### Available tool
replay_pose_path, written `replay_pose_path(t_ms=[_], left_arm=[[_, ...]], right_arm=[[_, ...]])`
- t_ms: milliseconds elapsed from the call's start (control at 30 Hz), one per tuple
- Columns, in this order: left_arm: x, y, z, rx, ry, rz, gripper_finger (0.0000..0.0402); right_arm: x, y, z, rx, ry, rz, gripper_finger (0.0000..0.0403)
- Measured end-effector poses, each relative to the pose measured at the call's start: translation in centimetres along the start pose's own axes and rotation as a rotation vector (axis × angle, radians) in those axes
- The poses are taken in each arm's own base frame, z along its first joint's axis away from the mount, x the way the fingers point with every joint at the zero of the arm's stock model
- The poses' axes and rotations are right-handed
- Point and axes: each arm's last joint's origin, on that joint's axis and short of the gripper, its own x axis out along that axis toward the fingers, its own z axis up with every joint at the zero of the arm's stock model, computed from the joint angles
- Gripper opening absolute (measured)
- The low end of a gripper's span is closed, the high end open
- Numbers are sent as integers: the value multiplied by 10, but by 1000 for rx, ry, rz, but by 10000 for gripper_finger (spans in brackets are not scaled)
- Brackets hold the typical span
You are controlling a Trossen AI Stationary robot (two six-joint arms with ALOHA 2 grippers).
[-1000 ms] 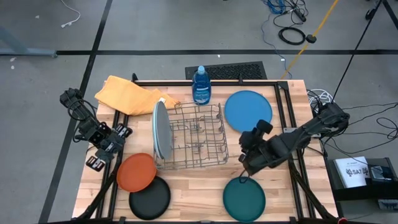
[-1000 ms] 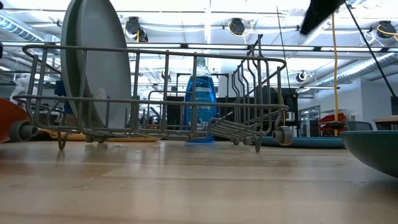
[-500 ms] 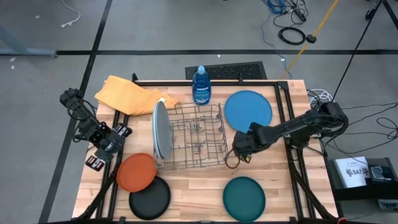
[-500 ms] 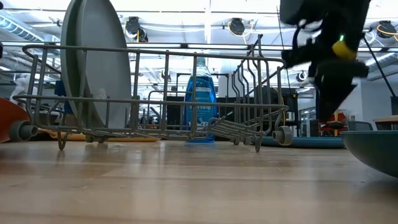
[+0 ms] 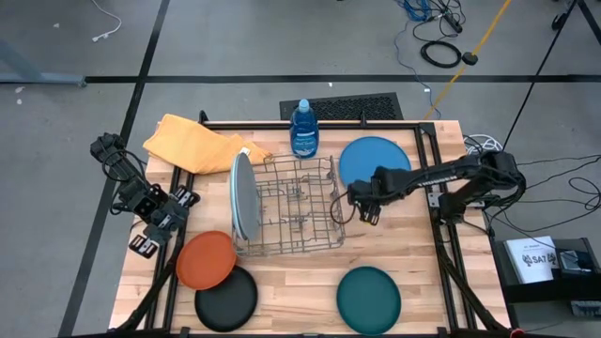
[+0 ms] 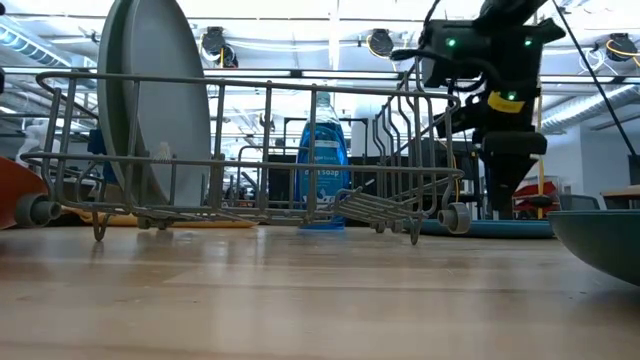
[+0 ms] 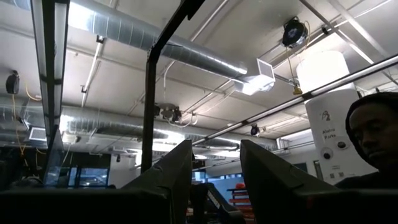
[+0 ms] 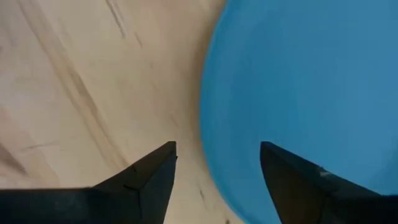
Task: Sort dishes
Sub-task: Put the blue plate in the dish rack
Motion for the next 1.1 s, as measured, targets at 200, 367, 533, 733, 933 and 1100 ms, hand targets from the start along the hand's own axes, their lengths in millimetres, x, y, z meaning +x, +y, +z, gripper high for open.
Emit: replay_pose_path(t_ms=[200, 367, 533, 733, 933, 1100], left_arm=[[0, 0, 0, 0, -4, 1, 137], [0, 0, 1, -4, -10, 2, 137], [0, 0, 2, -26, -23, 4, 137], [0, 1, 3, -27, -27, 5, 137], [0, 0, 3, -27, -26, 4, 137], [0, 0, 2, -27, -26, 5, 137]], right_arm=[[9, -9, 5, -50, 18, 22, 217], [25, -13, 1, -37, 40, 53, 213], [38, -12, -8, -29, 39, 66, 213], [49, -15, -16, 10, 45, 84, 192], [51, -16, -16, 12, 37, 103, 108], [51, -16, -14, 17, 14, 77, 25]])
